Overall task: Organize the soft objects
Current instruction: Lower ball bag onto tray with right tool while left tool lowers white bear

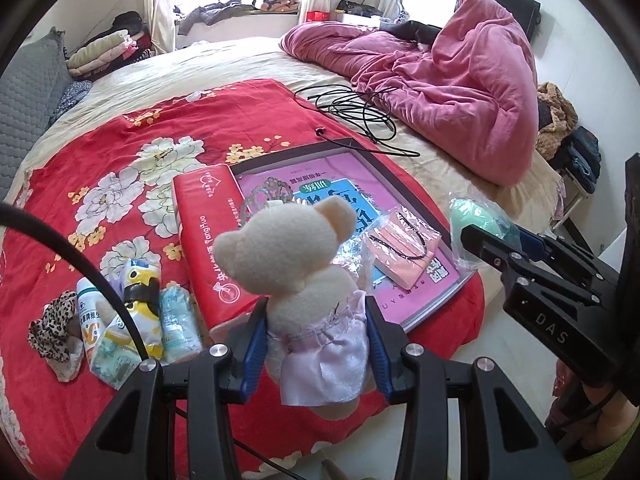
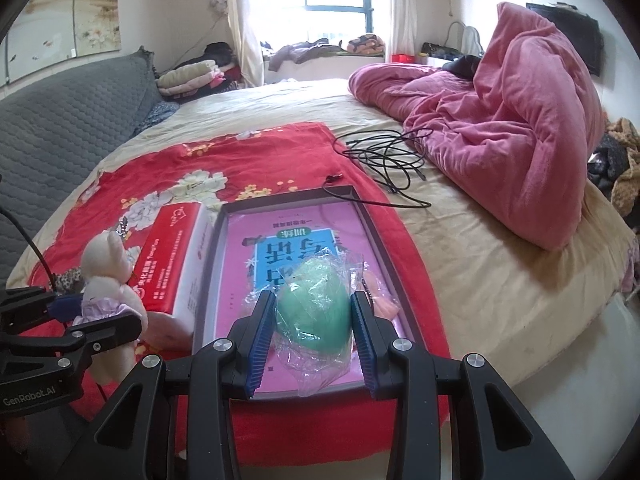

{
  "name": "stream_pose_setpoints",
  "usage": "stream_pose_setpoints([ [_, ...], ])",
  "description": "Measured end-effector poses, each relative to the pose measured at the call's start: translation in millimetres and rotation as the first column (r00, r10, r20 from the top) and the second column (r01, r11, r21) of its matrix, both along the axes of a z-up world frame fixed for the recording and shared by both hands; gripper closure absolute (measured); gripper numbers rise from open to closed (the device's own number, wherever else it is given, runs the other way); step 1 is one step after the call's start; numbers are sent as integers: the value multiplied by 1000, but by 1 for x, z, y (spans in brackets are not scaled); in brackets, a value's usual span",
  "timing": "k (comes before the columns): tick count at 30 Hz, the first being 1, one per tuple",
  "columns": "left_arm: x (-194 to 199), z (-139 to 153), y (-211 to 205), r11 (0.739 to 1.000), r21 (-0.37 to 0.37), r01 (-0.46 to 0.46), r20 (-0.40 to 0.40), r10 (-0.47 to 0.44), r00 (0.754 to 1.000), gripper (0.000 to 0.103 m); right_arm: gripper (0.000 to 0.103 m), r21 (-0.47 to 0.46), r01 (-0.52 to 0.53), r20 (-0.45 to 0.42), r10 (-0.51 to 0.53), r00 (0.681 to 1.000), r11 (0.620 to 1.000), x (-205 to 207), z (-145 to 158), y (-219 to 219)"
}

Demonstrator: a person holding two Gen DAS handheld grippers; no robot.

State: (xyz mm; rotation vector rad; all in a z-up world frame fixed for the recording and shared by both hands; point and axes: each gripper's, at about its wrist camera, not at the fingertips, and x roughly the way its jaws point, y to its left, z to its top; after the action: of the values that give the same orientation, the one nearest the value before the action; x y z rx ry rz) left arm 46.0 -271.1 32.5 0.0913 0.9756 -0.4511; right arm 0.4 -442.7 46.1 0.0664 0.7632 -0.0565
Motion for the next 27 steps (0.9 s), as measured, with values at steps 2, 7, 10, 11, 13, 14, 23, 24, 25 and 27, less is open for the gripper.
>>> stream_pose_setpoints([
  [2,3,-2,-3,1000,-5,5,-8,-5,1000,59,64,1,8,-3,-8,1000,1000,1,-2,-4],
  [7,10,-8,-15,1000,-6,29,-10,-29,1000,59,64,12,33,-10,-33,999,999,4,-7,-16],
  [10,13,-13,-29,998,-4,64,-9,-64,998,58,64,23,49,-22,-49,999,999,5,-12,-23],
  [11,15,-17,-36,997,4,82,-15,-82,997,58,64,27,53,-26,-52,998,998,5,-14,-25],
  [13,17,-25,-44,995,11,101,-32,-100,994,58,64,34,60,-36,-59,998,998,6,-17,-30],
  [14,19,-31,-49,994,16,110,-47,-110,993,58,64,33,61,-41,-60,997,998,6,-19,-30],
  [23,22,-62,-76,984,51,173,-99,-168,981,58,63,14,61,-81,-59,995,998,15,-37,-32],
  [24,23,-64,-78,983,55,176,-99,-170,980,58,63,17,64,-87,-62,994,998,16,-40,-33],
  [25,23,-66,-80,981,67,181,-94,-174,980,58,63,23,70,-89,-68,994,997,17,-44,-34],
  [27,25,-71,-81,978,79,190,-98,-182,978,58,63,34,81,-99,-77,992,996,21,-50,-37],
])
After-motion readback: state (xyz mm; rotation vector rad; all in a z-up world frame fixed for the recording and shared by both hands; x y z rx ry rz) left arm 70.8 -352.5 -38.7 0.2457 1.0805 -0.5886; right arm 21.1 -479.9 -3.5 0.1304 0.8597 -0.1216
